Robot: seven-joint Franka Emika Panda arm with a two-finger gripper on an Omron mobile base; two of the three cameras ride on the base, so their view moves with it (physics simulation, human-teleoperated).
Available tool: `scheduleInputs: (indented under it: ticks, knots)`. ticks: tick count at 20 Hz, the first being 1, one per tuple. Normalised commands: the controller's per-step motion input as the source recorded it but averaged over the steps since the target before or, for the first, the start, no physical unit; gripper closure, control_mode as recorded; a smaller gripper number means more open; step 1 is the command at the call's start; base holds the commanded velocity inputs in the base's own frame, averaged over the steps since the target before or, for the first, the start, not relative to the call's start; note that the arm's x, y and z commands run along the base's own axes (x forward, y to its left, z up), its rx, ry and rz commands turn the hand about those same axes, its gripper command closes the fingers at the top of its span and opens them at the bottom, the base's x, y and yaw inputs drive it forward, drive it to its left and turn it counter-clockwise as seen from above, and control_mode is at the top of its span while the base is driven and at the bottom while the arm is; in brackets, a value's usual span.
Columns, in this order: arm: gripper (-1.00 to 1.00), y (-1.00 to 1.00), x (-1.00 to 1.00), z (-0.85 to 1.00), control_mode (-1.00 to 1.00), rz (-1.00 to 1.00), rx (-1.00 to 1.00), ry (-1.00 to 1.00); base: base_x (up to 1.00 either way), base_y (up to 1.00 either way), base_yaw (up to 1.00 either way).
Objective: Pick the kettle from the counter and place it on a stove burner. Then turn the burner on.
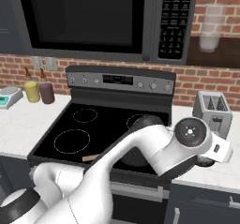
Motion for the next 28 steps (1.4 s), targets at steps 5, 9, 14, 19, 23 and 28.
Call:
scheduleInputs:
  ticks: [5,9,14,19,23,28]
  knots:
    - [-1.0,-0.99,0.8,-0.36,-1.0,0.19,0.1,0.04,0.0,0.0,0.0]
    - [-1.0,-0.58,0.84,-0.48,-1.0,0.15,0.11,0.13,0.0,0.0,0.0]
    - [-1.0,-0.04,0.75,-0.54,-1.0,0.07,0.02,0.17,0.0,0.0,0.0]
    - [-1.0,0.0,0.2,-0.3,-1.0,0.02,0.01,0.14,0.0,0.0,0.0]
    - [-1.0,0.0,0.1,-0.21,-1.0,0.0,0.01,0.07,0.0,0.0,0.0]
    - [-1.0,0.0,0.27,-0.41,-1.0,0.0,0.0,0.02,0.0,0.0,0.0]
